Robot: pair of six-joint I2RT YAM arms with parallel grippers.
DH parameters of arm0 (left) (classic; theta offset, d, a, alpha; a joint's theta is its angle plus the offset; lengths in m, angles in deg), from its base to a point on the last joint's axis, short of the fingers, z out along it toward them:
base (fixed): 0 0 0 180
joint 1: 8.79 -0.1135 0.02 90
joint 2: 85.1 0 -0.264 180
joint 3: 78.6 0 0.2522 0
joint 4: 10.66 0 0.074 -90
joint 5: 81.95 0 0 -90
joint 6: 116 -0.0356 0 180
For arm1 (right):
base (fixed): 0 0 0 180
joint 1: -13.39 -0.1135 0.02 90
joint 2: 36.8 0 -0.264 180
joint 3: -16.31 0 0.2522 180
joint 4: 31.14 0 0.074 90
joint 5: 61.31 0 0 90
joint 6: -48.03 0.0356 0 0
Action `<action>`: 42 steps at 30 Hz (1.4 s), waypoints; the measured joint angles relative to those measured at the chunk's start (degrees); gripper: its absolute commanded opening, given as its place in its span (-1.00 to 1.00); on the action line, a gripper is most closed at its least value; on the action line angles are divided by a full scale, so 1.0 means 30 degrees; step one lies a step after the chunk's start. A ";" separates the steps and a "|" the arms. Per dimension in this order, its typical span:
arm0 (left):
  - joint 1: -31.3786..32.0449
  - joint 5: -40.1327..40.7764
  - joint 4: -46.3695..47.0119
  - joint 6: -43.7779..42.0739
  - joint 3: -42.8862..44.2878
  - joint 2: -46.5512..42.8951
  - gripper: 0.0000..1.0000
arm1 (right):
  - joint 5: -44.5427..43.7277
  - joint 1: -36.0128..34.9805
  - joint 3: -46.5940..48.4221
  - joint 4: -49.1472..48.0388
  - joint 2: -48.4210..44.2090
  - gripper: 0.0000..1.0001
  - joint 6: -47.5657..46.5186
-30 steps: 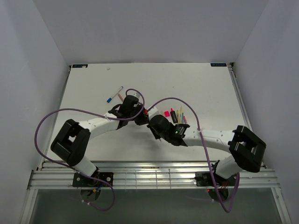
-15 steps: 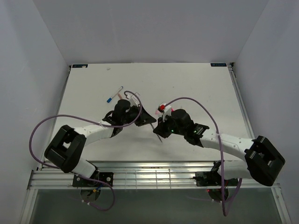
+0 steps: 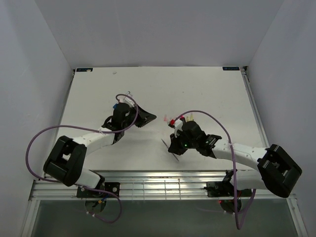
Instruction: Open the pen caps
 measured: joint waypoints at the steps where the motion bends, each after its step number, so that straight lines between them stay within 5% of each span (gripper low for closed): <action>1: 0.0000 0.0102 -0.0204 0.0117 0.0029 0.0066 -1.00 | -0.0495 -0.0146 0.0000 0.0262 -0.0044 -0.85 -0.0015; 6: 0.0007 -0.0415 -0.0561 -0.0321 0.1129 0.1545 -1.00 | -0.2346 0.1056 0.0211 0.1807 -0.0634 -0.85 0.0066; 22: 0.0291 -0.2302 -0.2404 -0.3213 0.6244 0.9369 -0.87 | -0.2783 1.2801 0.4648 0.5166 0.0525 -0.85 -0.0765; 26: 0.0284 -0.2339 -0.2645 -0.3643 0.7009 1.0098 -0.55 | -0.2681 1.3245 0.4641 0.5486 0.1974 -0.85 -0.0940; 42: 0.0204 -0.2259 -0.3330 -0.4211 0.7147 1.0265 0.02 | -0.1122 1.3238 0.3614 0.4648 0.3264 -0.85 -0.0954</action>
